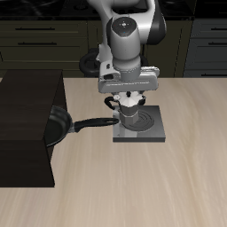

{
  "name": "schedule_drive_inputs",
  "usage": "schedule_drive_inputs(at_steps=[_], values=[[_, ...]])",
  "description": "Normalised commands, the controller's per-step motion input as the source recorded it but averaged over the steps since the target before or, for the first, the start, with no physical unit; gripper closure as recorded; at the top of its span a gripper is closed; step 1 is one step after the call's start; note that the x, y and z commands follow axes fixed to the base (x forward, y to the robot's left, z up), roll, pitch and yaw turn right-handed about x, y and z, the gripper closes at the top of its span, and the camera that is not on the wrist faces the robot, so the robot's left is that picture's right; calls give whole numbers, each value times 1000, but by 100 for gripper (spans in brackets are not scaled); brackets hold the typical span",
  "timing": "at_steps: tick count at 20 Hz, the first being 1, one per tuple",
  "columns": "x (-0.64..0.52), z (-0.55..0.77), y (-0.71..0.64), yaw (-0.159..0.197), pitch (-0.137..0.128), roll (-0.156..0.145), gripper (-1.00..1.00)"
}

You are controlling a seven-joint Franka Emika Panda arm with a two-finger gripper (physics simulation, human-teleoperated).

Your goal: Place the moka pot on the stove and turn on the stove

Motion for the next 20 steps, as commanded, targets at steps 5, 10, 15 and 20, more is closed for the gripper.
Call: schedule_drive_inputs(at_steps=[5,10,15,20], values=[[-44,-171,-32,-1,30,2,100],[-85,-102,197,17,20,38,100],[-36,-92,35,8,20,2,100],[3,-50,-26,25,-3,-19,100]])
